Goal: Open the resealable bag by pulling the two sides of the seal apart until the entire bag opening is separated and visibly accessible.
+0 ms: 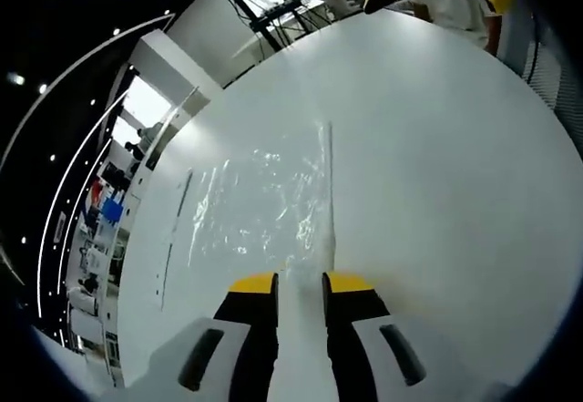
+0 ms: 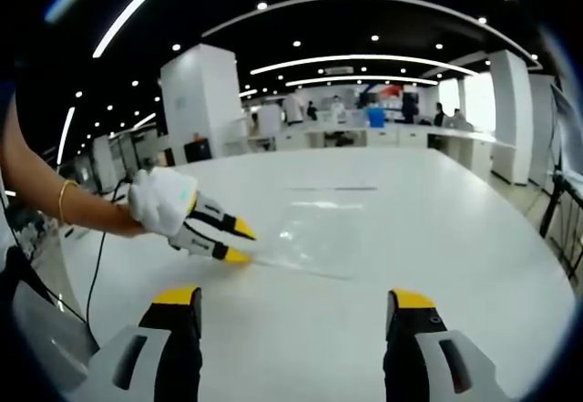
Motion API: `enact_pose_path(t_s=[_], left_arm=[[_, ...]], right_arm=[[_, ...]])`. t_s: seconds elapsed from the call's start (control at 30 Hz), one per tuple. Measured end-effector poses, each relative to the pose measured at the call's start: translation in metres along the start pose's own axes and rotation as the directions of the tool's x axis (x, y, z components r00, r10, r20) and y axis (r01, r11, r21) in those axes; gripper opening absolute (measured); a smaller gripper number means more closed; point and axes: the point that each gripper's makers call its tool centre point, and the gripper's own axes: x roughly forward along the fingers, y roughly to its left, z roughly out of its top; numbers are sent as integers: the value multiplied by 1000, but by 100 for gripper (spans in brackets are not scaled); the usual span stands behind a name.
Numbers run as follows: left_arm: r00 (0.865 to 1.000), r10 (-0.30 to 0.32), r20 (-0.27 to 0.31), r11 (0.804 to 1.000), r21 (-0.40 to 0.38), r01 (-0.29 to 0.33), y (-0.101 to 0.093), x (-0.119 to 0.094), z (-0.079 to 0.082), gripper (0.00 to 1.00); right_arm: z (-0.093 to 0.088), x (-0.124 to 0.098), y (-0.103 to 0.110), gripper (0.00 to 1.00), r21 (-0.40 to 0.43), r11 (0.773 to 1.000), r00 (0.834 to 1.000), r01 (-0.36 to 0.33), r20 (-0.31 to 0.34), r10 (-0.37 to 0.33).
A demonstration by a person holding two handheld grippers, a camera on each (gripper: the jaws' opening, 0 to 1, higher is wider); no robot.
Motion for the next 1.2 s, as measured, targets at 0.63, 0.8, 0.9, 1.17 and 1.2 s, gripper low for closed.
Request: enact_pose_path(t_s=[0.63,0.8,0.9,1.17,1.2], left_arm=[[999,-43,11,998,43,42,-9,5,3,0],[998,-55,11,995,80,53,-10,5,3,0],[999,-54,7,996,73,53,-10,3,4,0],[998,-56,16,997,59,55,-6,-6,10,0],[997,-71,21,997,42,70,-8,-8,11,0]], right_arm=[[-4,1,2,80,9,1000,1000,-5,-11,5],[-3,2,2,80,10,1000,1000,-5,-9,5],[-2,2,2,80,7,1000,1000,-7,-6,7],[2,2,7,80,-3,1000,1000,-19,-3,19],[2,3,8,80,-3,1000,1000,-22,-1,22]])
